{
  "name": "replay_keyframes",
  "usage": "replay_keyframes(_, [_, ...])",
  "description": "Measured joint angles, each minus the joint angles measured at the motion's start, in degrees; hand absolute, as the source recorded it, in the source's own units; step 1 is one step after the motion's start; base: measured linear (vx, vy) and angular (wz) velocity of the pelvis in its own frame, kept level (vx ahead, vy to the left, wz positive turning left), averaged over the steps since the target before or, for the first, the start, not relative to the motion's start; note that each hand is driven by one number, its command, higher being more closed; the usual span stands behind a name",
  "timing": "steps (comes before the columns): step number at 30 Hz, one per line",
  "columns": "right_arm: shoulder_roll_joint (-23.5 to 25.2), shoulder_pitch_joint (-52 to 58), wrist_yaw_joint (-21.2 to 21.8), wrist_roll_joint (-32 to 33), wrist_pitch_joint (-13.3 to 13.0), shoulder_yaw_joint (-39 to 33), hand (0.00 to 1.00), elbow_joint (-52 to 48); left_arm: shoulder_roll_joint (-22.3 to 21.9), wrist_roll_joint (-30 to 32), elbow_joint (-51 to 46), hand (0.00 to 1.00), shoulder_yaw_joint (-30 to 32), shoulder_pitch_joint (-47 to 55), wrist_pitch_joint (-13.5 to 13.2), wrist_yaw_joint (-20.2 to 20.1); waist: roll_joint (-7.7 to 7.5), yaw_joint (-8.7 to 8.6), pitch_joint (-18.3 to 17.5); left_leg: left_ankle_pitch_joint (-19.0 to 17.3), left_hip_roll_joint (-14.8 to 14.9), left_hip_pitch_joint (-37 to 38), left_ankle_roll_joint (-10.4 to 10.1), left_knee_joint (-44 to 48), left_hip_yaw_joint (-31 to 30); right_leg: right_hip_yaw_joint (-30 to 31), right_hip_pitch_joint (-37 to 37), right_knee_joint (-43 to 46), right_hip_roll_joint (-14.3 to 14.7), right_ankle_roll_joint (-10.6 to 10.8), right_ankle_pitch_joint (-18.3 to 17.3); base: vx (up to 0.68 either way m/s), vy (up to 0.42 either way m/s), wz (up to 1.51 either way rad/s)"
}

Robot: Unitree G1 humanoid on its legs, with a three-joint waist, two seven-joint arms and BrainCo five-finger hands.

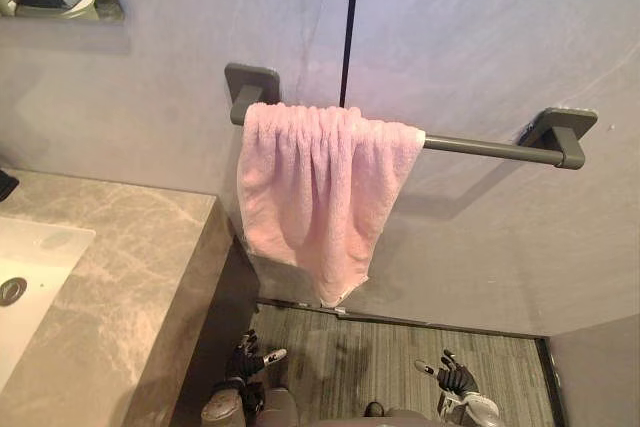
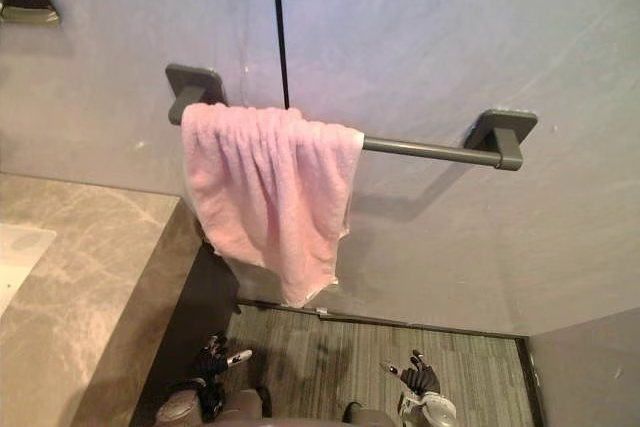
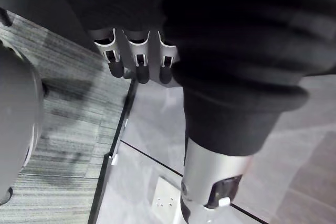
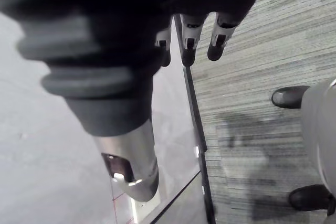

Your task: Organize washtable

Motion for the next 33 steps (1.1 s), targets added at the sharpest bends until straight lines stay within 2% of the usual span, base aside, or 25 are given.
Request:
replay_keyframes(4, [-0.3,-0.1,0.0,-0.1,0.0,0.0,0.0,2.8,0.7,0.0,1.3,0.0,0.0,-0.1,-0.1,0.0,0.52,-0.13,-0.9,1.7,-1.1,2.0,0.1,-4.0,-0.1,0.3,0.6,-1.3,-0.3,0.2,0.3,0.03,0.009,-0.02])
replay_keyframes(8, [-1.7,-0.3,0.0,-0.1,0.0,0.0,0.0,4.7,0.8,0.1,2.0,0.0,-0.2,0.4,-0.1,0.0,0.64,-0.41,-1.0,3.7,-1.3,3.8,0.2,-7.7,-0.7,0.6,1.5,-2.8,0.2,-0.5,1.5,0.02,-0.036,-0.06])
replay_keyframes(12, [-3.4,-0.5,-0.1,-0.1,-0.2,0.0,0.0,4.8,0.8,0.1,0.5,0.0,-0.4,1.0,-0.1,0.7,0.73,-1.56,-1.1,4.8,-1.5,4.3,0.3,-10.0,-1.9,1.0,1.5,-4.2,0.4,-0.6,3.1,-0.05,0.001,-0.05])
replay_keyframes(15, [-3.5,0.2,-0.2,0.0,-0.3,0.1,0.0,4.7,1.1,0.0,-10.5,0.0,-0.7,3.3,-0.1,1.4,0.35,-1.58,-1.3,6.4,-2.3,4.4,0.9,-11.7,-2.2,1.5,1.5,-6.0,0.0,-0.3,4.6,-0.1,0.043,-0.02])
replay_keyframes(17, [-3.6,1.0,-0.1,0.0,-0.3,0.4,0.0,4.5,1.6,-0.1,-22.9,0.0,-0.9,5.9,-0.3,1.4,0.38,-1.59,-1.3,7.4,-3.1,4.7,1.2,-13.1,-2.9,1.4,1.4,-6.3,-0.5,0.1,5.0,-0.12,0.046,0.1])
replay_keyframes(18, [-3.7,1.1,-0.1,0.0,-0.3,0.4,0.0,4.3,1.7,-0.1,-26.0,0.0,-0.9,6.6,-0.4,1.3,0.39,-1.6,-1.3,7.8,-3.3,4.9,1.2,-13.6,-3.2,1.4,1.3,-6.3,-0.7,0.3,5.1,-0.14,0.049,0.1])
replay_keyframes(20, [-3.9,1.5,-0.1,-0.1,-0.3,0.5,0.0,4.0,1.8,0.0,-35.5,0.0,-0.8,9.0,-1.5,1.2,0.77,-1.58,-1.8,8.3,-3.8,5.3,1.1,-15.1,-3.4,1.6,1.0,-6.5,-1.1,0.6,5.3,-0.13,0.048,0.02])
replay_keyframes(24, [-3.9,2.0,0.2,-0.9,-0.4,0.7,0.0,3.7,1.7,0.0,-42.4,0.0,-0.8,11.1,-2.2,1.2,1.41,-1.55,-2.3,8.8,-4.5,6.2,1.2,-16.6,-3.7,2.0,1.0,-6.6,-1.5,0.7,5.4,-0.08,0.034,-0.03])
replay_keyframes(29, [-3.8,2.3,0.3,-2.1,-0.4,1.2,0.0,3.6,1.9,1.4,-51.3,0.0,-0.6,11.1,-2.7,2.5,0.86,-1.54,-3.0,8.9,-4.5,6.2,1.1,-16.9,-4.1,2.1,1.0,-6.9,-1.4,0.9,5.4,0.0,0.002,0.0])
replay_keyframes(33, [-3.9,2.3,0.3,-2.2,-0.4,1.3,0.0,3.6,4.4,2.3,-54.9,0.0,-0.4,10.3,-4.1,2.8,0.97,-1.64,-3.7,9.2,-4.5,7.0,1.4,-17.2,-4.1,2.1,2.0,-7.8,-1.2,1.2,5.7,0.07,-0.006,-0.03])
